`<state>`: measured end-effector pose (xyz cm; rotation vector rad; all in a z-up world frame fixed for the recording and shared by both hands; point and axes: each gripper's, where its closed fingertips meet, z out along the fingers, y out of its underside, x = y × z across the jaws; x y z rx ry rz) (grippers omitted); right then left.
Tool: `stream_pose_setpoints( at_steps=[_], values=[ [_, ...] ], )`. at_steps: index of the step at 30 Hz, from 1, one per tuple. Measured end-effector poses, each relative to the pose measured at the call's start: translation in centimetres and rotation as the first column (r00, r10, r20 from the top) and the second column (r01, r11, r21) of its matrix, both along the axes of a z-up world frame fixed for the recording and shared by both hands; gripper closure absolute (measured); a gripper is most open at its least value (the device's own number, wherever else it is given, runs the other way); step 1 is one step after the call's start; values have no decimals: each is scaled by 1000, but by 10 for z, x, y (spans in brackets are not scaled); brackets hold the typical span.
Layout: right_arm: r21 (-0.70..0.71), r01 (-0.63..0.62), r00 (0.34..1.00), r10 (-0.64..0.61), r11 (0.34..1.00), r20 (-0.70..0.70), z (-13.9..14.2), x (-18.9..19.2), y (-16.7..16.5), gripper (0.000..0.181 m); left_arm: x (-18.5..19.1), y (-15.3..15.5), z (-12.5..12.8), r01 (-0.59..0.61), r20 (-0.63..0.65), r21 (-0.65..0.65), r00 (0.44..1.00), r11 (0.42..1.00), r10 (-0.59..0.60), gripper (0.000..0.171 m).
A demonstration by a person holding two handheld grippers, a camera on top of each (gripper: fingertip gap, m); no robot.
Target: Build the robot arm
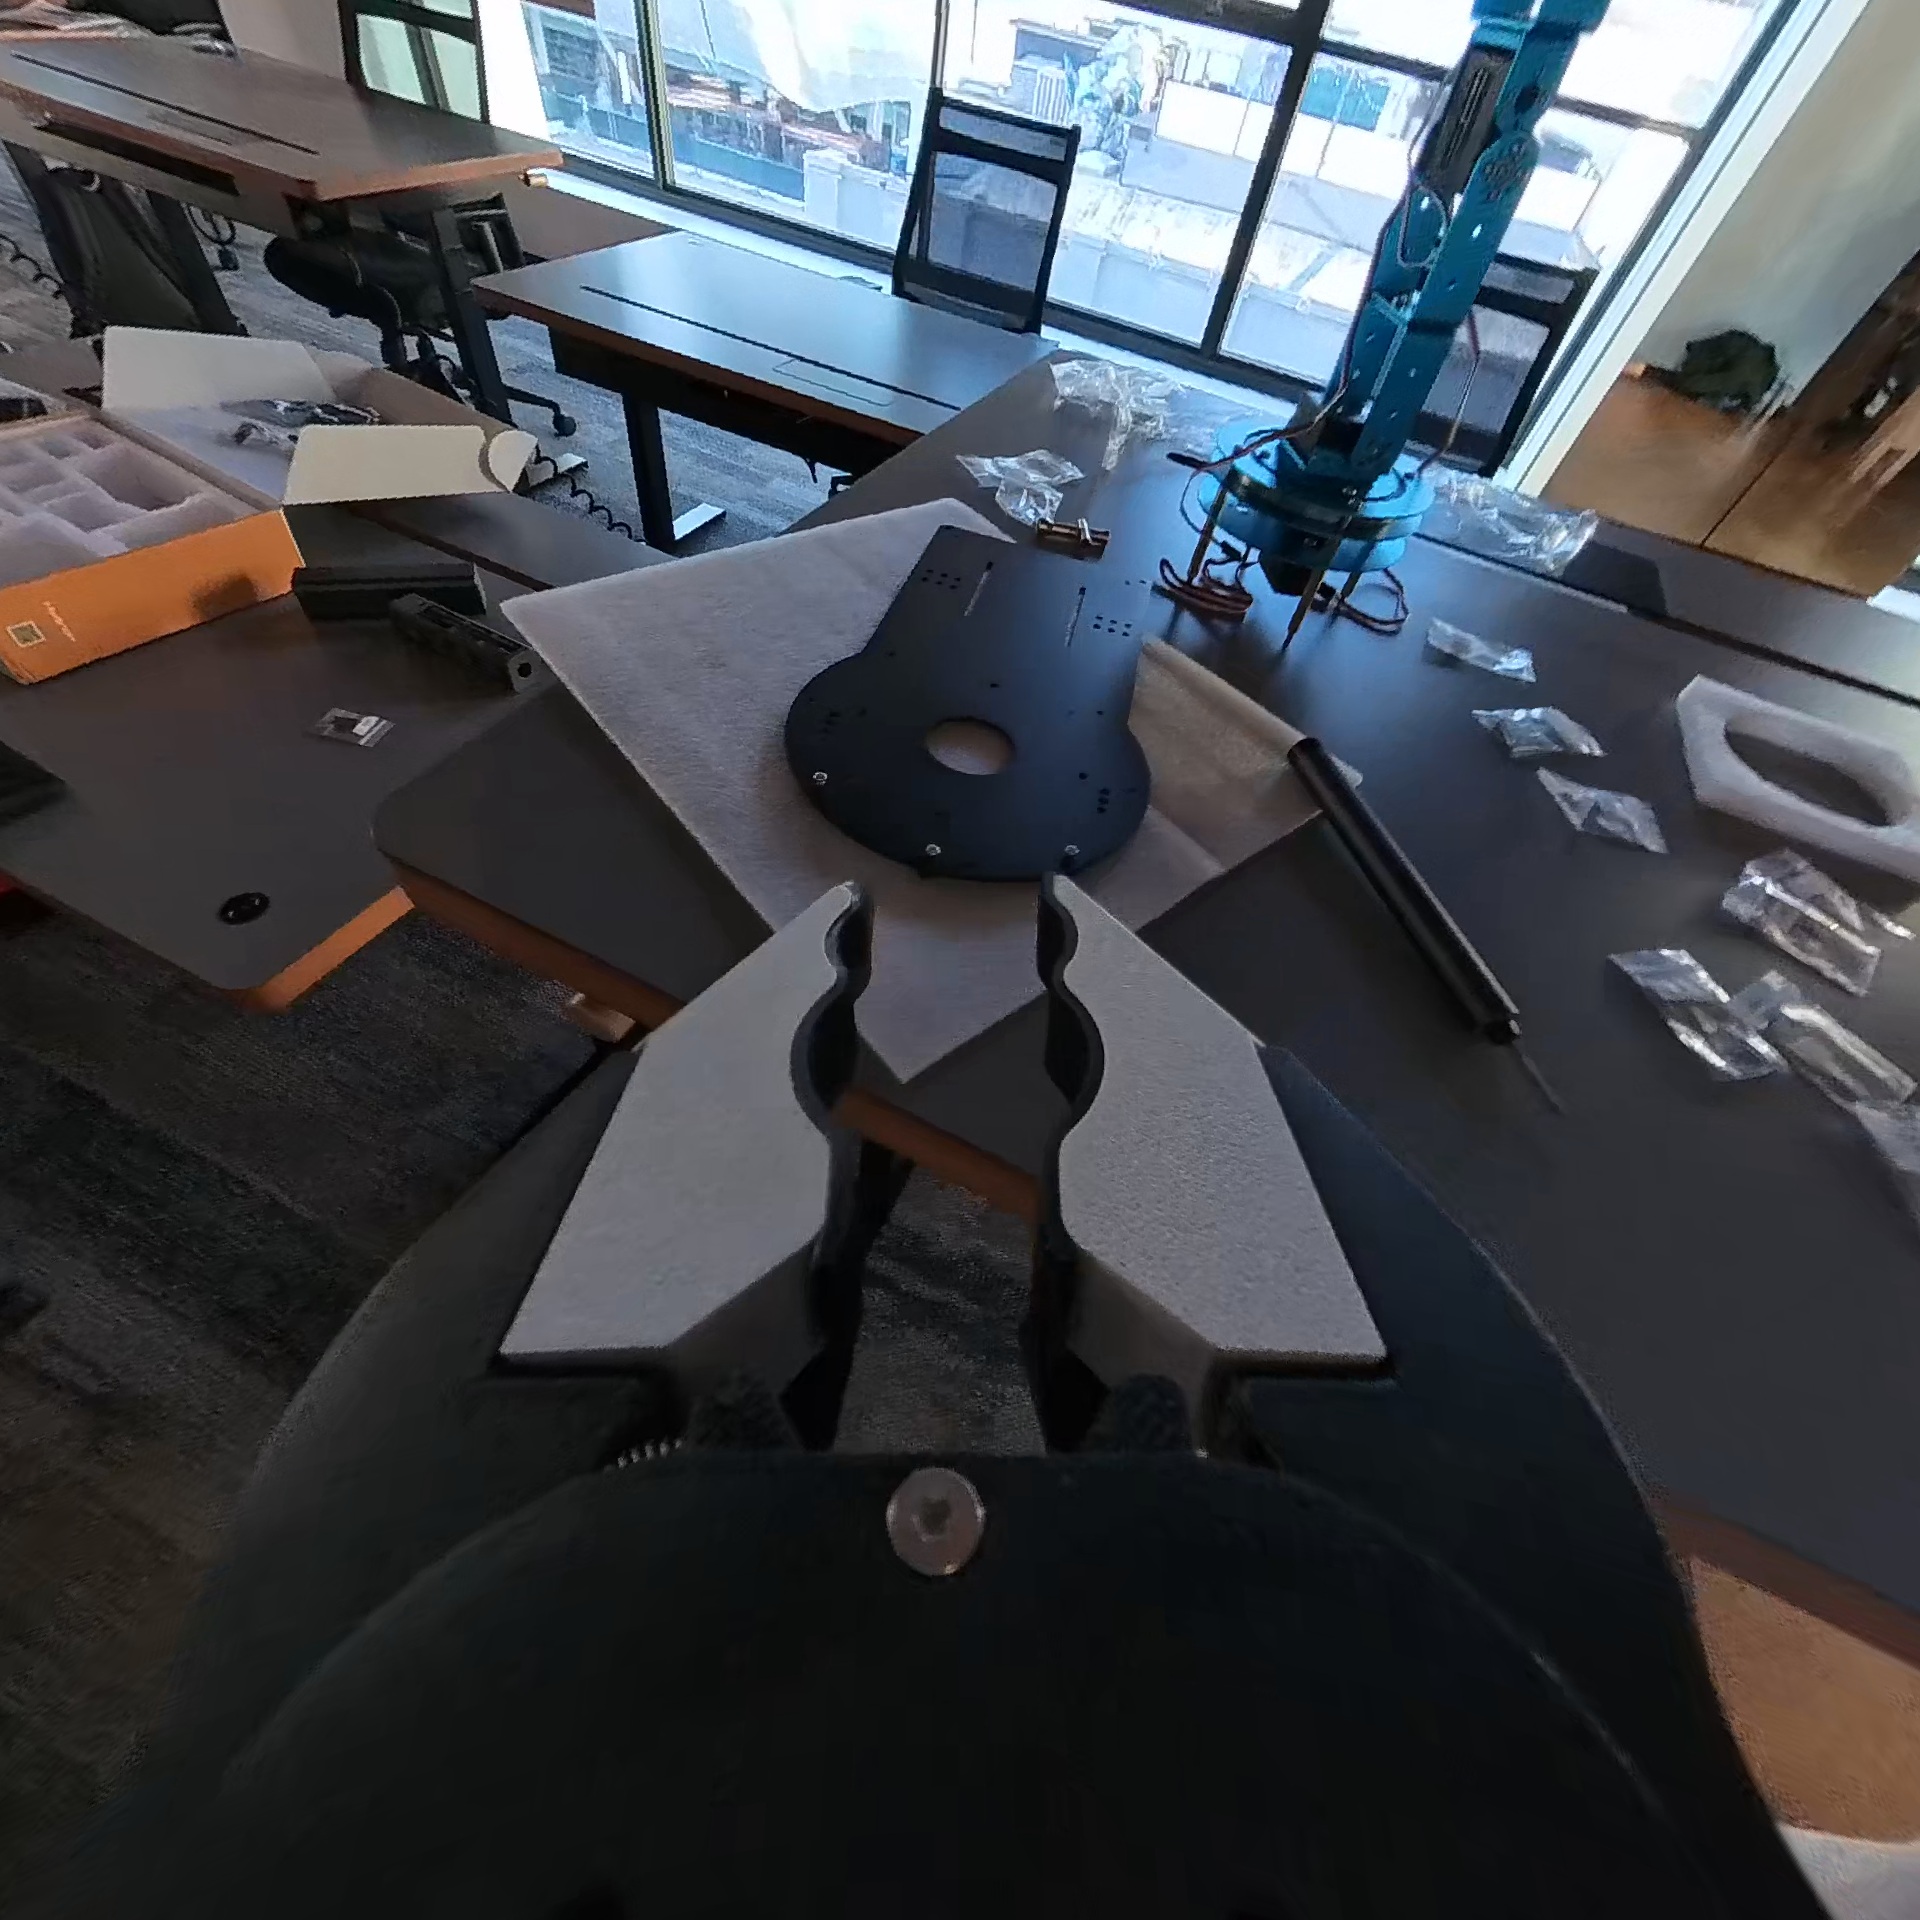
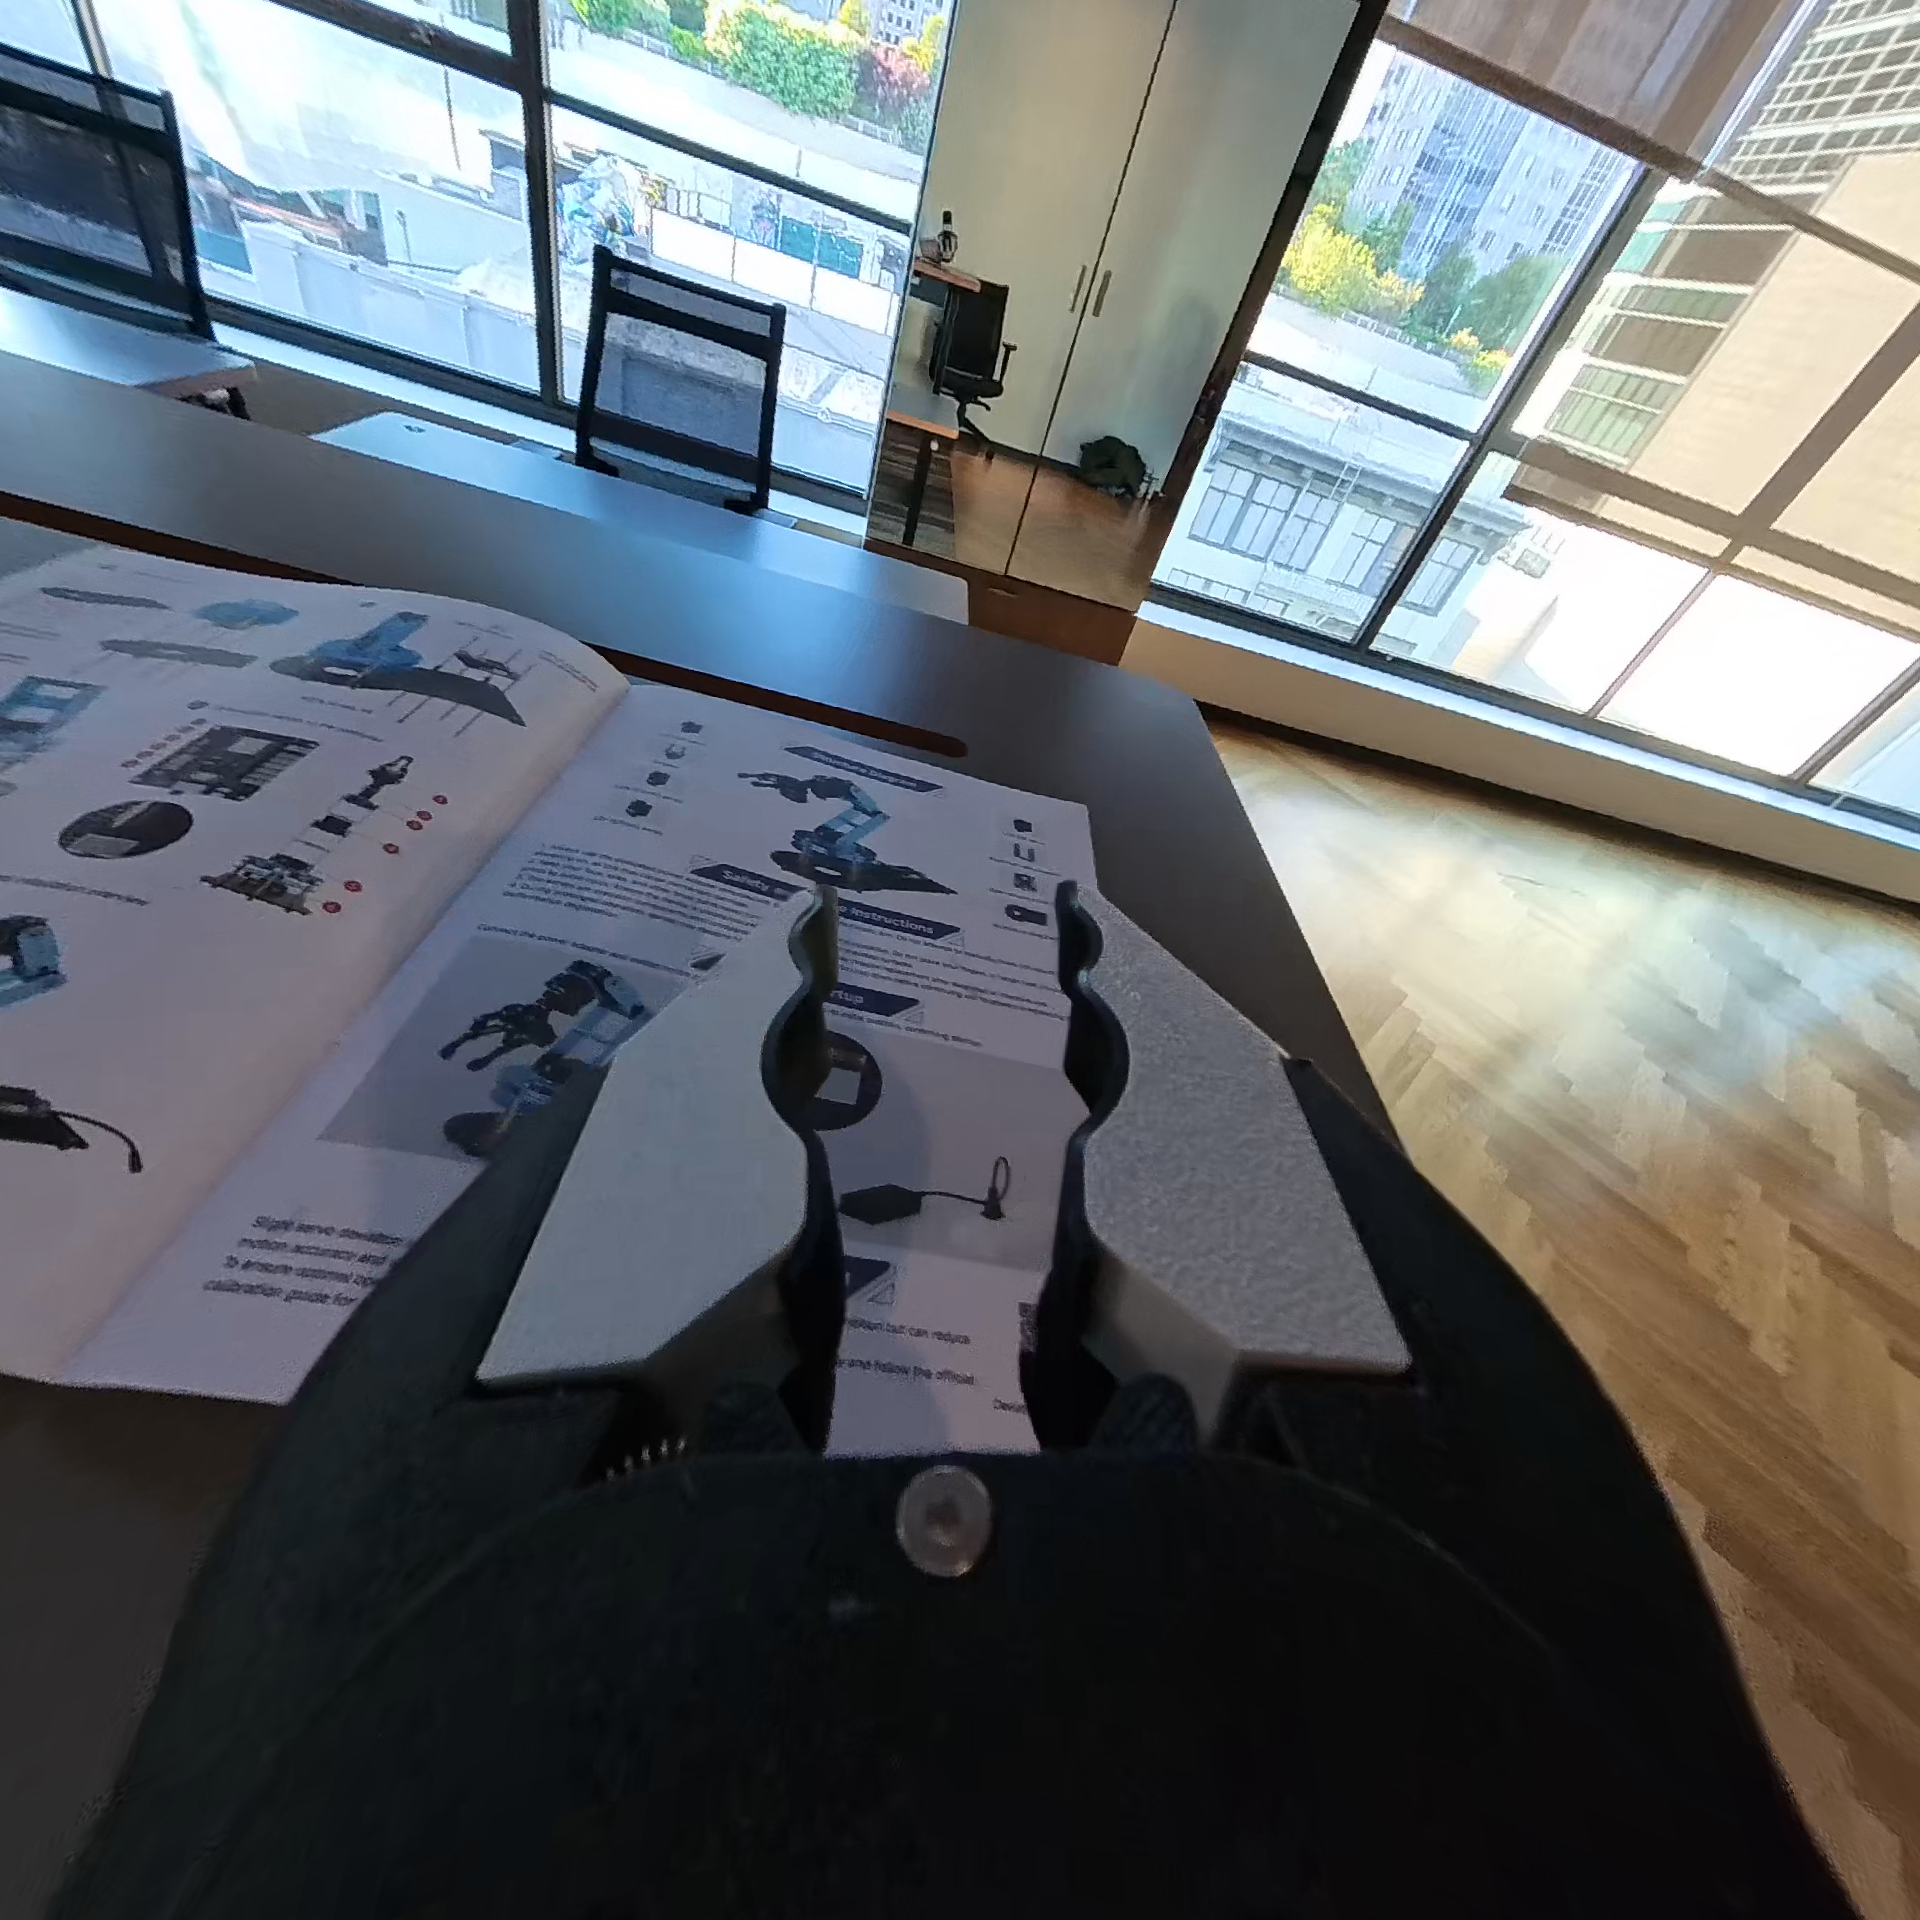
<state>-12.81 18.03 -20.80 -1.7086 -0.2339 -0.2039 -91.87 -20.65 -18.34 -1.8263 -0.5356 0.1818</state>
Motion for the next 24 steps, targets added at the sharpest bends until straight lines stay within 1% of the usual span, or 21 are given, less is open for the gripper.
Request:
stream_pose_setpoints(
  at_steps=[2,4,7,10,12,16,20,24],
  values=[
    [6,22,1000,-22,1000,4,3,5,-3,141,-6,0,-4,17,-25,-20,1000,1000,-18,142],
    [23,51,999,-52,998,12,14,4,-10,141,-15,-1,-9,32,-63,-57,997,998,-36,142],
    [42,54,998,-53,998,-16,31,-18,-26,142,-35,0,-16,53,-112,-99,992,994,-64,143],
    [69,21,993,-13,997,-117,41,-63,-44,143,-56,10,-17,103,-115,-88,987,991,-113,142],
    [73,0,989,11,997,-149,43,-97,-56,144,-74,18,-17,148,-122,-90,980,985,-159,141],
    [102,1,990,13,995,-143,57,-168,-86,144,-124,32,-13,238,-173,-124,951,963,-257,140],
    [128,-13,992,29,992,-122,74,-239,-112,145,-173,45,-7,340,-164,-118,920,933,-356,138],
    [91,-16,995,25,996,-100,73,-285,-131,145,-216,57,-3,395,-180,-98,895,913,-407,139]
  ],
)
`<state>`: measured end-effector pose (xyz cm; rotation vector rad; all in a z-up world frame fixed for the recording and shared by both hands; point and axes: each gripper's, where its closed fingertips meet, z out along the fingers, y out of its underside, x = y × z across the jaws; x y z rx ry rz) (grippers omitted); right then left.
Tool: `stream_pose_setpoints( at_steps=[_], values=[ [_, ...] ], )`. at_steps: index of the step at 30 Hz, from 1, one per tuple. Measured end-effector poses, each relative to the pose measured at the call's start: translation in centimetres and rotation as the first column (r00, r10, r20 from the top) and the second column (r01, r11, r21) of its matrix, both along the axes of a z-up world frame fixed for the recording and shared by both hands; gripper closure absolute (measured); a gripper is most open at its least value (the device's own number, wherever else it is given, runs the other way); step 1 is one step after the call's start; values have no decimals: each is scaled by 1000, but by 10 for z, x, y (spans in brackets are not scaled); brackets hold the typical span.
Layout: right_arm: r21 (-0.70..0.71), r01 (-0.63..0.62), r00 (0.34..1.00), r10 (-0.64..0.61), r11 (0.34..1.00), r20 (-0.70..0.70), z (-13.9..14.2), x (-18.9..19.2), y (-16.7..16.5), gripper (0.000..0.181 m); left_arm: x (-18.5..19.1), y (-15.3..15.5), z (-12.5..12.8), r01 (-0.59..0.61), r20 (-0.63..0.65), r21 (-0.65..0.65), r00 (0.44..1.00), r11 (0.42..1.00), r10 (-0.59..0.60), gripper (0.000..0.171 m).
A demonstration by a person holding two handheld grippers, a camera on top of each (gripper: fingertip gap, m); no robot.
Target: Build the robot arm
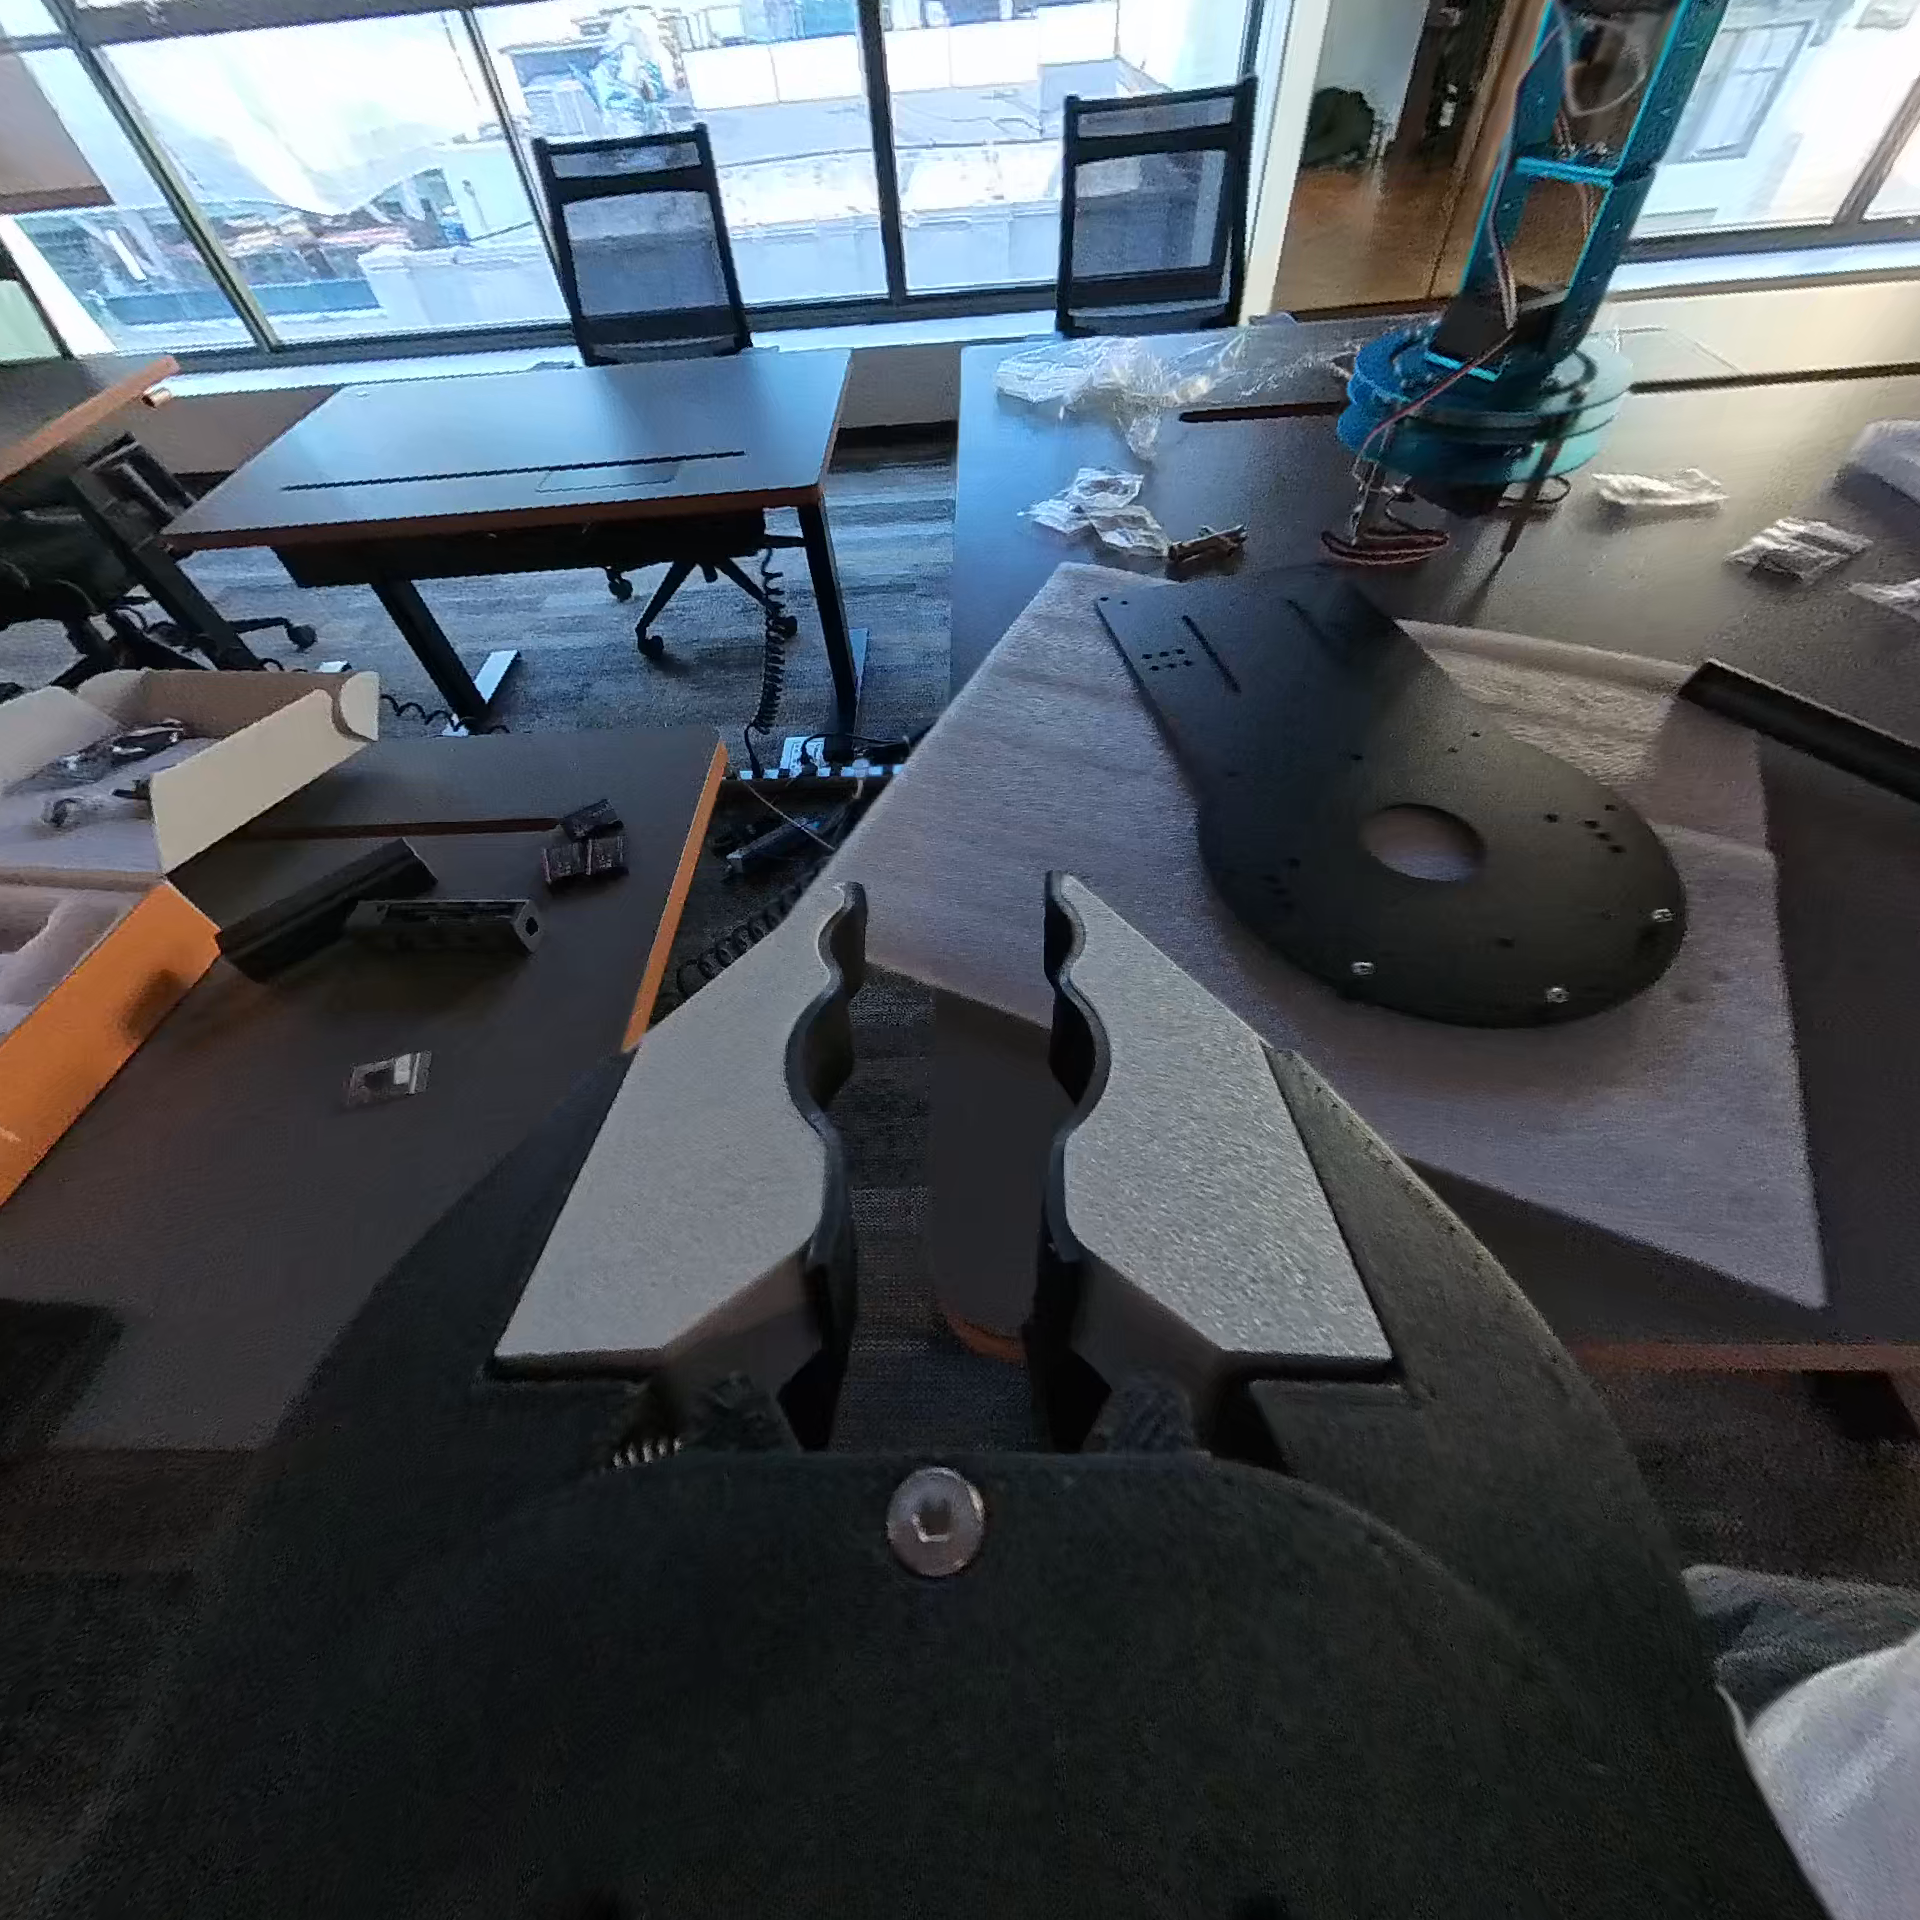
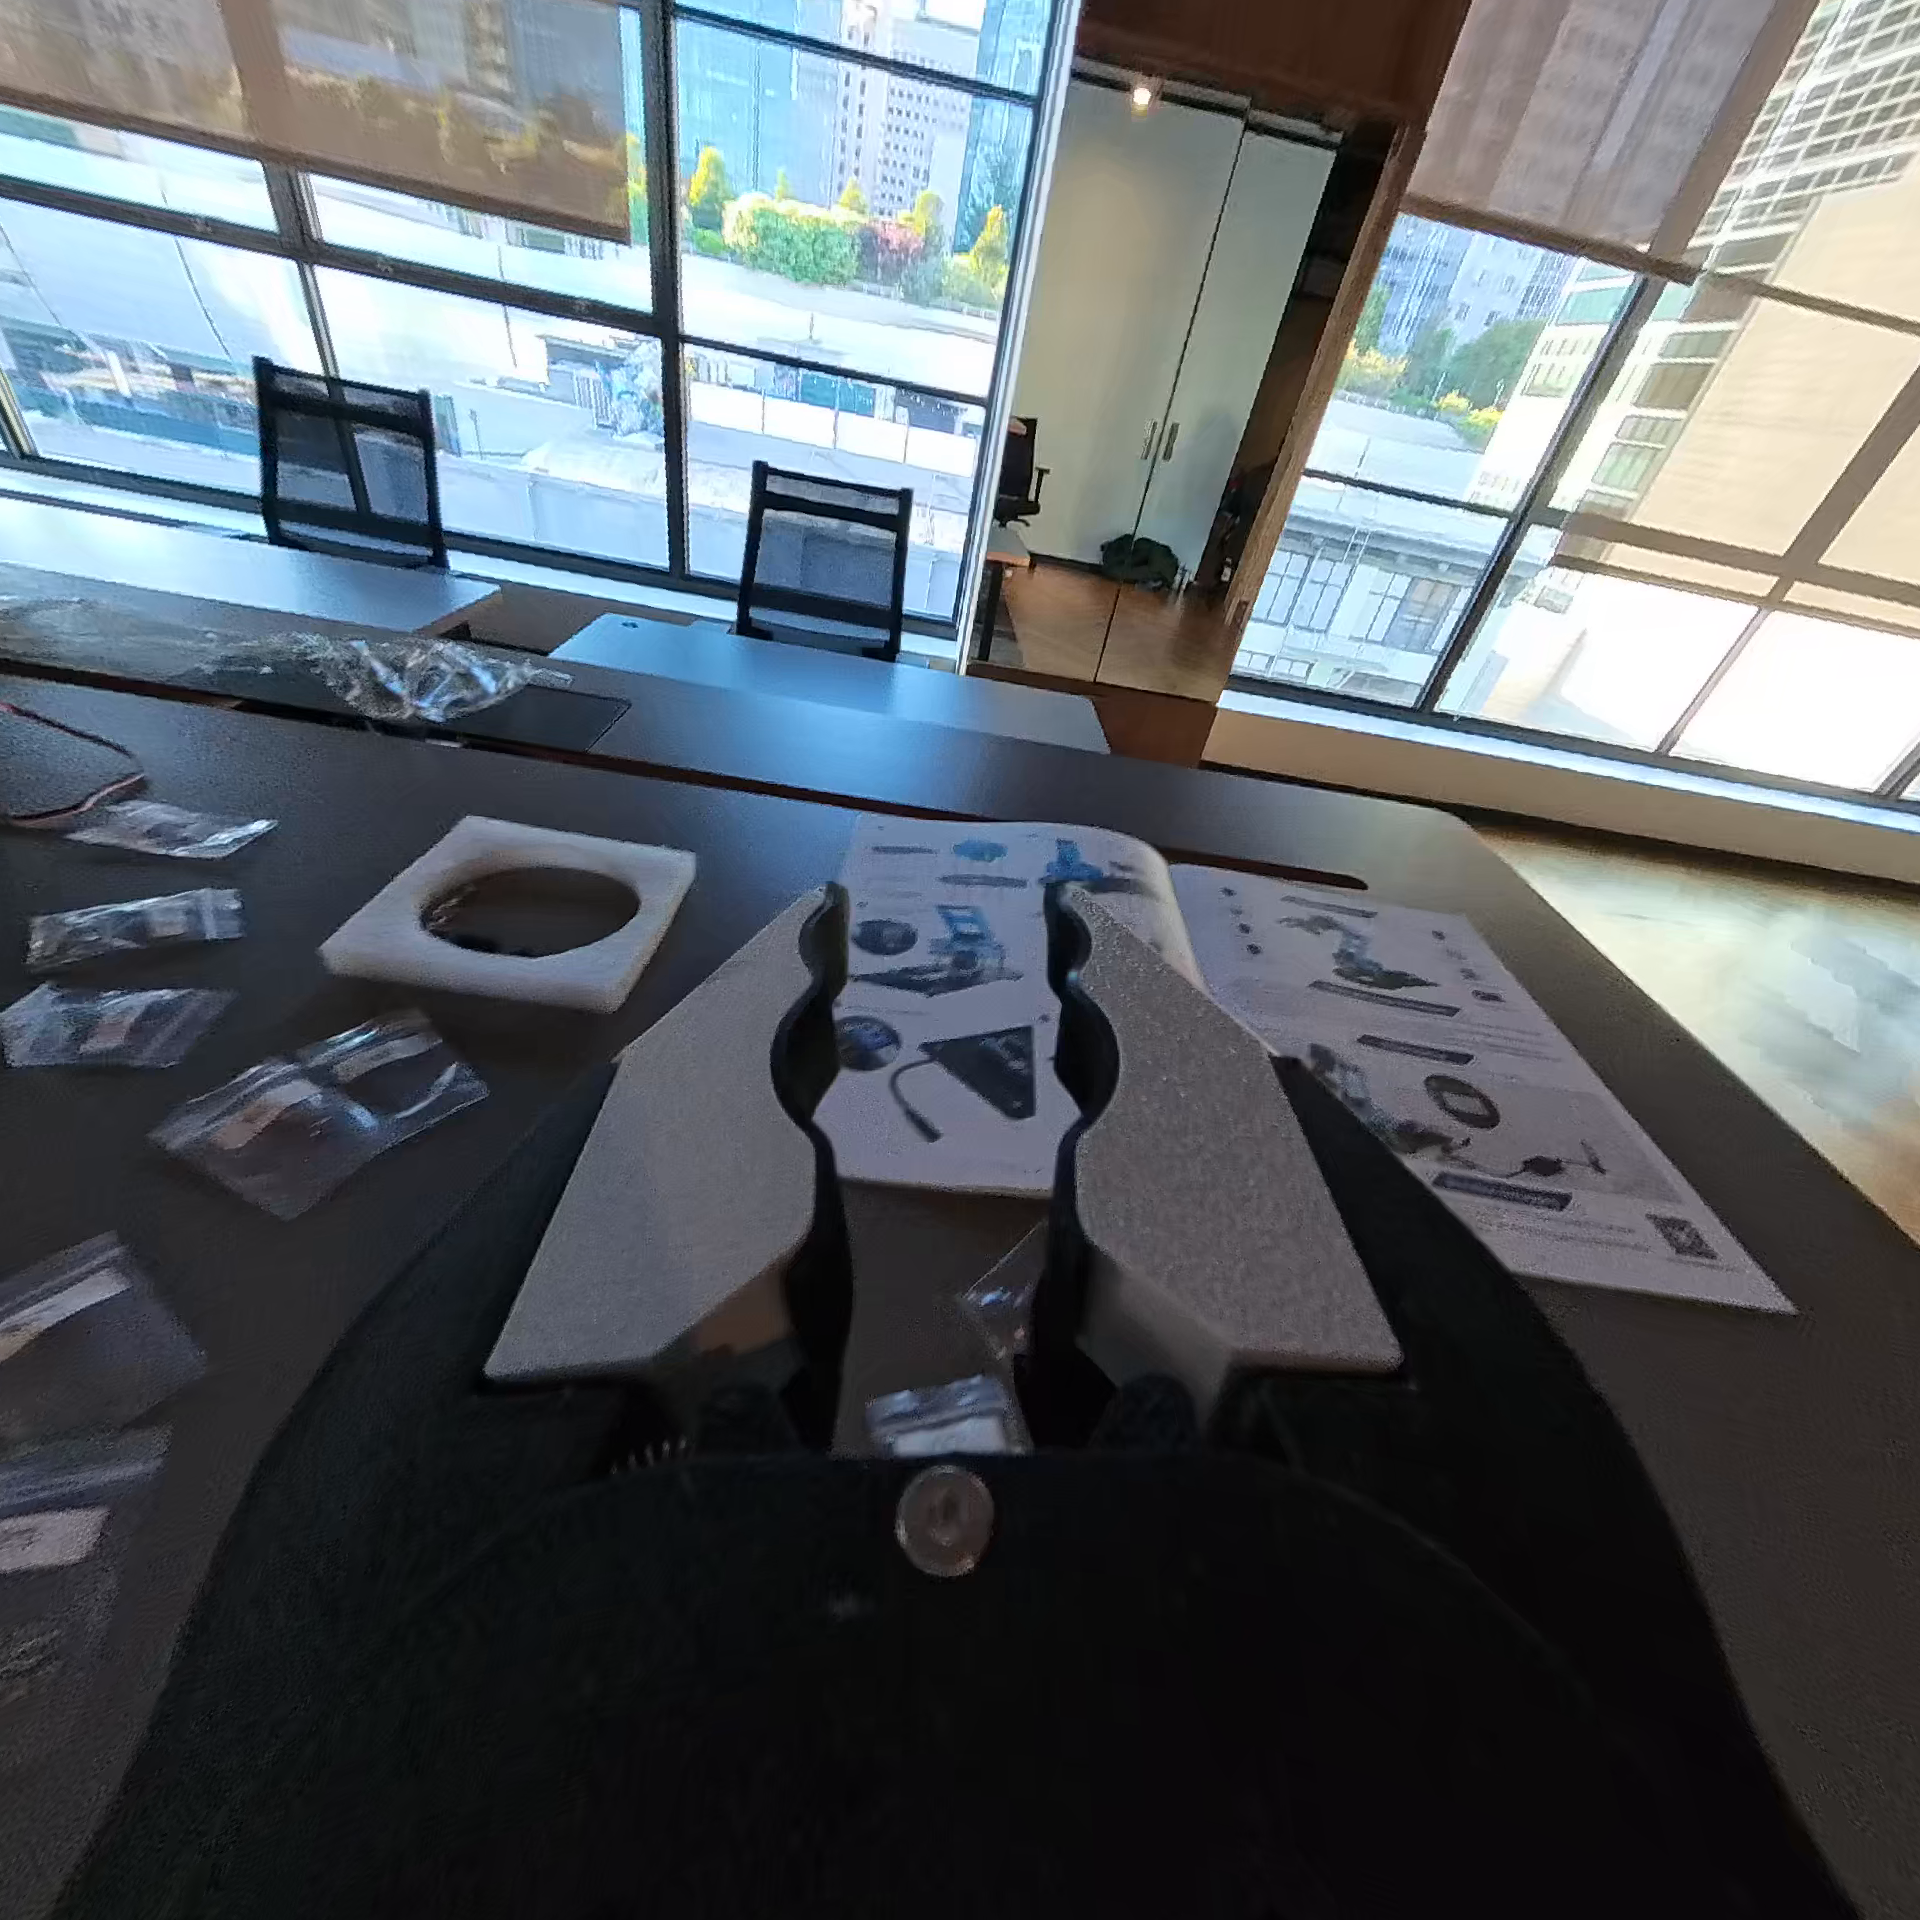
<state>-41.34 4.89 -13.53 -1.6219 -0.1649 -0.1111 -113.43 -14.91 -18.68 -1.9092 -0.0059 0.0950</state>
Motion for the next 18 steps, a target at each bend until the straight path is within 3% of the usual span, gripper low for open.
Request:
stream_pose_setpoints(
  at_steps=[8,18],
  values=[
    [-95,62,998,-65,994,-21,-15,-12,-34,145,-36,11,-12,55,21,12,998,998,-55,141],
    [-128,123,991,-129,984,-39,-19,7,-56,145,-32,22,-28,90,86,26,992,996,-92,141]
  ],
)
